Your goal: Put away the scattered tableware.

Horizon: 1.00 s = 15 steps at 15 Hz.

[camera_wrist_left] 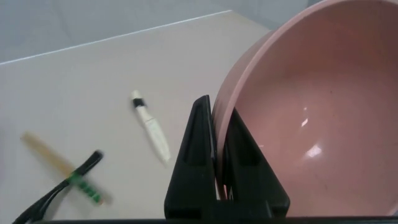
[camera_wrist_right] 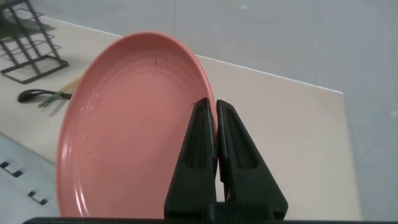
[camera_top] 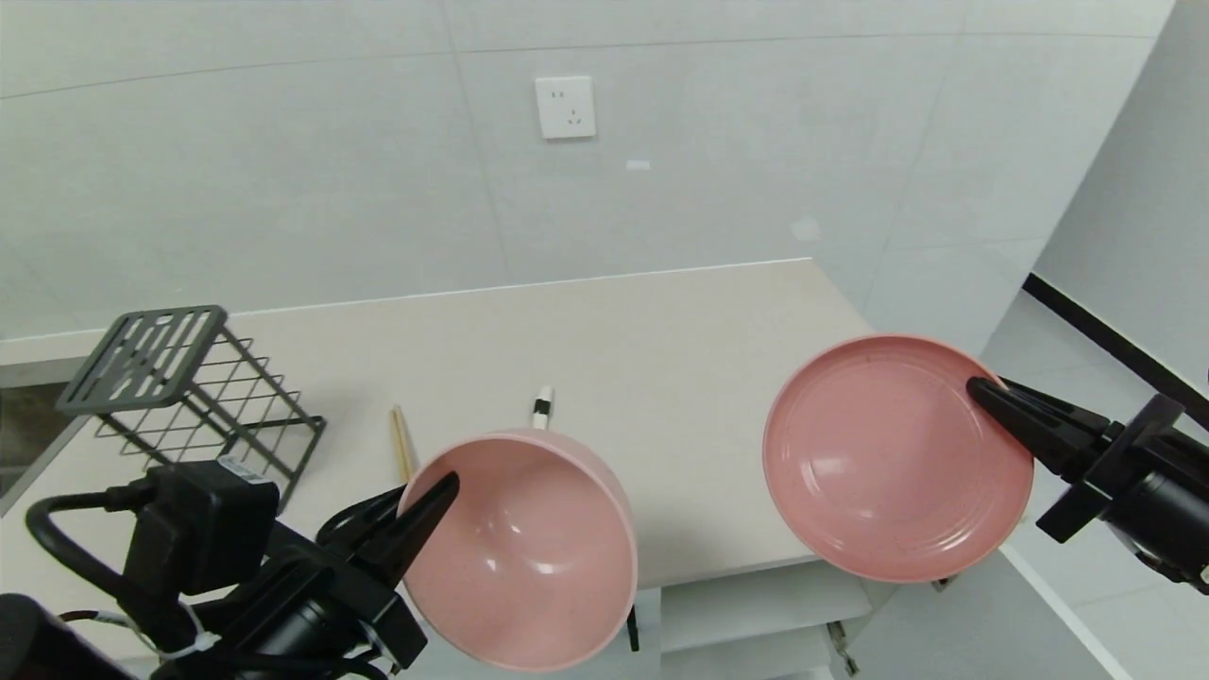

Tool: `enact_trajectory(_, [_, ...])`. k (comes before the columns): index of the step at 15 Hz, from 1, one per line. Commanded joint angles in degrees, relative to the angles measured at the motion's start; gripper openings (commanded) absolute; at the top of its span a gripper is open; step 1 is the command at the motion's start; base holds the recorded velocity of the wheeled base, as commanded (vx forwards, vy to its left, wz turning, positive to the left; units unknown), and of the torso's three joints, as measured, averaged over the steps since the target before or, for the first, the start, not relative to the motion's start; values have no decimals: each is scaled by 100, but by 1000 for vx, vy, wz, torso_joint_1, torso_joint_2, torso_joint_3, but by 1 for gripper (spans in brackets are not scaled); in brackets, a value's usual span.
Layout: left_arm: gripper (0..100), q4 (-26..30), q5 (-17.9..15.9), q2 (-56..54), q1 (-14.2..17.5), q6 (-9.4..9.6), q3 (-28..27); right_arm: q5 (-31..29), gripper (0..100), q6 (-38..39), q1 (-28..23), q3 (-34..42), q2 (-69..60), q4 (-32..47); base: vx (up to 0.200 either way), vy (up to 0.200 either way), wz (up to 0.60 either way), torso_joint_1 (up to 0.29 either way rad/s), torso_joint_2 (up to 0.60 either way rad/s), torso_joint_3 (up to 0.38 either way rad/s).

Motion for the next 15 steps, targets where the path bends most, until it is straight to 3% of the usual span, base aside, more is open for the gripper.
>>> enact_trajectory(1, [0, -8, -1, 33, -3, -1, 0, 3, 0, -10, 1, 1, 21, 3, 0, 0, 0, 0, 0, 0])
enact_trajectory(8, [0, -8, -10, -99, -3, 16, 0, 3, 0, -19, 98, 18, 3, 3, -171, 0, 0, 1, 1, -1])
enact_trajectory(15, [0, -8, -10, -134, -3, 16, 0, 3, 0, -19, 98, -8, 3, 3, 0, 0, 0, -2, 0, 11])
